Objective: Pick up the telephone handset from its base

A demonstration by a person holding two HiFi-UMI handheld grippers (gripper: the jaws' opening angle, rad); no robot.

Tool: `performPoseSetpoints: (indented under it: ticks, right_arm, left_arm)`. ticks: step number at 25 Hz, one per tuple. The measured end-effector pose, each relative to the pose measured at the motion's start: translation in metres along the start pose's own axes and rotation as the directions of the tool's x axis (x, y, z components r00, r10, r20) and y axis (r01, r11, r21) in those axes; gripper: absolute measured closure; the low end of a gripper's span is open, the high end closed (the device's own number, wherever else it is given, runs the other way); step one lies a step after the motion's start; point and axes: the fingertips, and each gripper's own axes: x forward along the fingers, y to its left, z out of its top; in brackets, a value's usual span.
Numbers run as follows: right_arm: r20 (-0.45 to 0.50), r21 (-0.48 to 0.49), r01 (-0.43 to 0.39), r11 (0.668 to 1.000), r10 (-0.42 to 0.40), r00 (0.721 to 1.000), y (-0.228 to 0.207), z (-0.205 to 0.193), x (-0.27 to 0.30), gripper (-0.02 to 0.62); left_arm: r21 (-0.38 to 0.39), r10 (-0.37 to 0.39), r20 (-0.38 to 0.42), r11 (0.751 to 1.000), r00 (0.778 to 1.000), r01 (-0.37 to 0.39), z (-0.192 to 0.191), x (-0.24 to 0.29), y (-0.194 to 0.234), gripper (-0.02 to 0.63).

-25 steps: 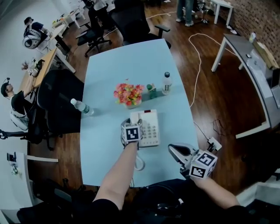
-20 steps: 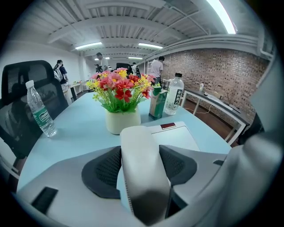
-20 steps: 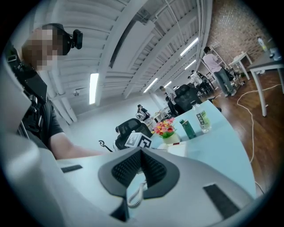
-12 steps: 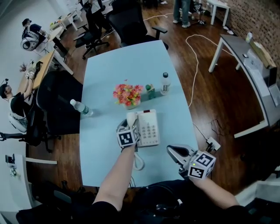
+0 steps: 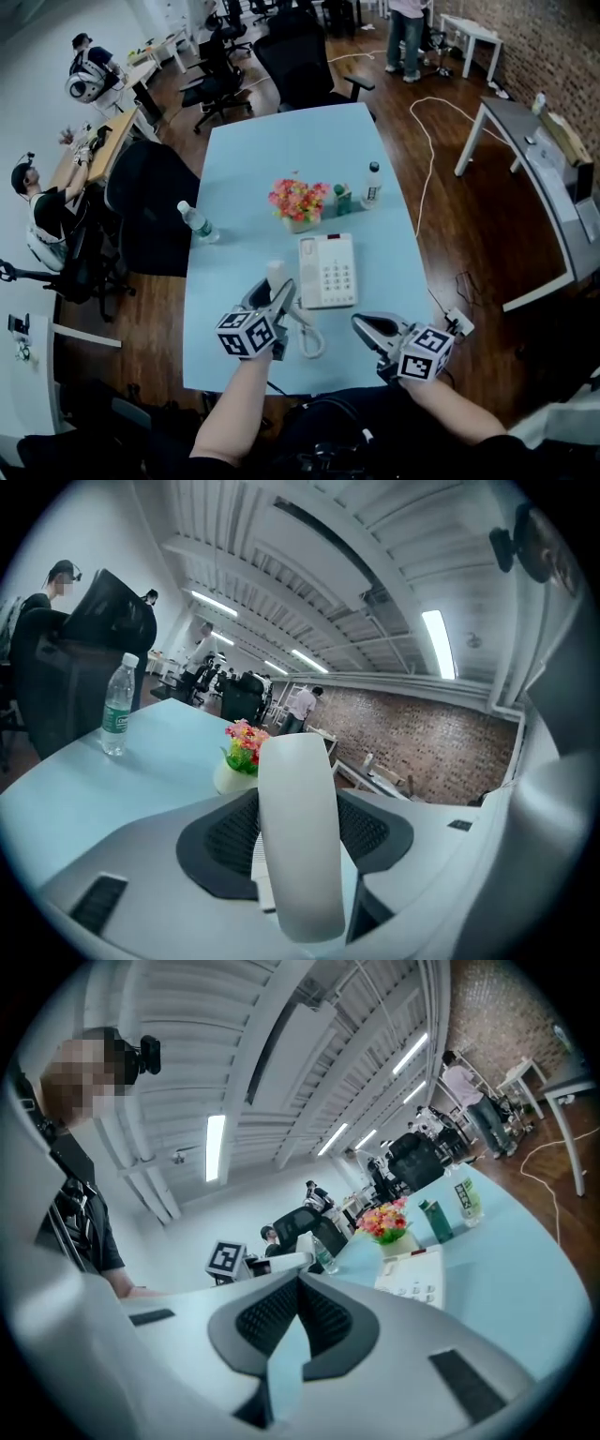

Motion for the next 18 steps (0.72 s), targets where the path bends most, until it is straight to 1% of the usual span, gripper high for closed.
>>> performPoseSetpoints:
  ticks: [5, 9, 13, 18]
  right_arm:
    - [-0.027, -0.028, 0.013, 1.0, -0.014, 1.0, 0.017, -0.02, 0.014, 0.578]
    - [-0.042, -0.049, 0.007, 0.999, -0.009, 0.999, 0.033, -0.032, 0.022, 0.578]
    - [-0.059, -0.072, 0.001, 0.997, -0.006, 0.998, 0.046, -0.044, 0.029, 0.578]
    - [-0.075, -0.121, 0.015, 0.993, -0.024, 0.997, 0.055, -0.055, 0.033, 0.58]
  left_arm:
    - [0.055, -0.021, 0.015, 0.998, 1.0, 0.02, -0.003, -0.078, -0.006, 0.362]
    - [0.018, -0.022, 0.041, 1.0, 0.999, 0.022, -0.009, -0.123, -0.002, 0.362]
    - [0.006, -0.014, 0.069, 1.0, 0.998, 0.014, -0.01, -0.151, 0.005, 0.362]
    - [-0.007, 0.008, 0.093, 1.0, 0.996, -0.007, -0.012, -0.169, 0.015, 0.362]
